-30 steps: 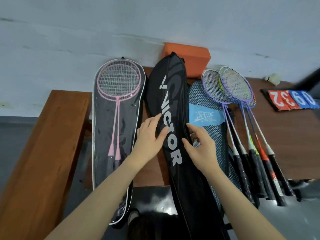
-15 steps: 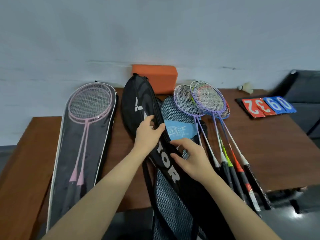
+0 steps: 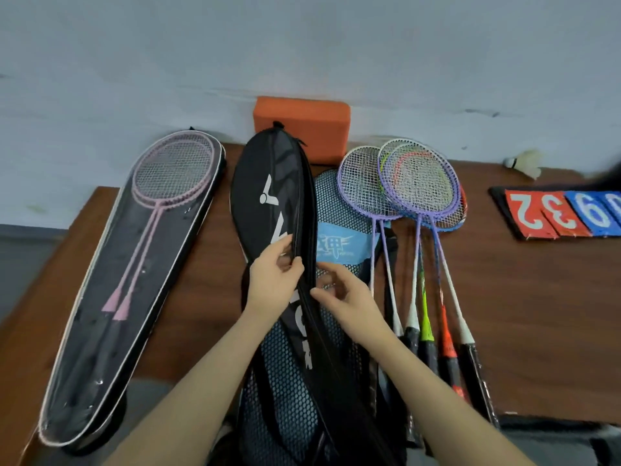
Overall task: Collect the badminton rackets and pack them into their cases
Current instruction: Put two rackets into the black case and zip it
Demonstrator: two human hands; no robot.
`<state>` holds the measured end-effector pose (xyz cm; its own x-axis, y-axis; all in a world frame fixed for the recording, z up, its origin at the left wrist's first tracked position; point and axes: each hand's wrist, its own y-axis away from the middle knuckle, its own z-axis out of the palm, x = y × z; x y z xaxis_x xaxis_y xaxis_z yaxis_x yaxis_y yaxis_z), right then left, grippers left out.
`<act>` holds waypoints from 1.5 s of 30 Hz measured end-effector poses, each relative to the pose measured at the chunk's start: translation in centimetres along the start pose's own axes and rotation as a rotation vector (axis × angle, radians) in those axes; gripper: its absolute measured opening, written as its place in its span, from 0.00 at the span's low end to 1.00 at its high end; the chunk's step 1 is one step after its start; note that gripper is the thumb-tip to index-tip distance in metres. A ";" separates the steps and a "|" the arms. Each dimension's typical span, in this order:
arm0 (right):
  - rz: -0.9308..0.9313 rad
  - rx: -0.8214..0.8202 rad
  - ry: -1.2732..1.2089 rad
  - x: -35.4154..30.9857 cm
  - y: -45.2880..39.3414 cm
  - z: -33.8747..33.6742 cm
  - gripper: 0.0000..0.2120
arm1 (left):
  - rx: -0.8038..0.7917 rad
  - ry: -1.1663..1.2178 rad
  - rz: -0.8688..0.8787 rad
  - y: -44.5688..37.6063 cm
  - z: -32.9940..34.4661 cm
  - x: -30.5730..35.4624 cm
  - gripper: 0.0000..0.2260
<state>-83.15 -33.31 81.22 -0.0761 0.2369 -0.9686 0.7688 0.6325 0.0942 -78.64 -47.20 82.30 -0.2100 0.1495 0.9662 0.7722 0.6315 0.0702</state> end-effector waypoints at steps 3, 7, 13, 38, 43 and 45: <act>0.006 0.000 -0.087 -0.2 -0.6 0.0 0.21 | 0.015 -0.048 0.079 0.3 -0.4 0.5 0.23; 0.001 0.051 -0.107 0.1 -0.7 0.2 0.25 | 0.020 -0.150 0.200 0.7 -0.9 0.5 0.23; -0.028 0.185 0.087 1.2 -0.8 -1.4 0.25 | 0.049 -0.421 0.400 1.2 -1.7 0.0 0.21; -0.040 0.479 0.462 2.2 -2.0 -4.1 0.21 | -0.072 -0.435 0.659 -0.7 -2.2 1.1 0.21; -0.026 0.438 0.336 3.9 -1.5 -6.5 0.22 | -0.148 -0.392 0.546 -1.6 2.0 1.0 0.20; 0.001 0.489 0.331 4.7 -0.6 -8.1 0.18 | -0.121 -0.401 0.544 -1.4 3.2 0.8 0.20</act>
<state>-89.09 -26.55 78.50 -0.2086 0.5046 -0.8378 0.9665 0.2375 -0.0976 -81.82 -45.57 82.17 0.0386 0.7061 0.7071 0.8874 0.3011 -0.3491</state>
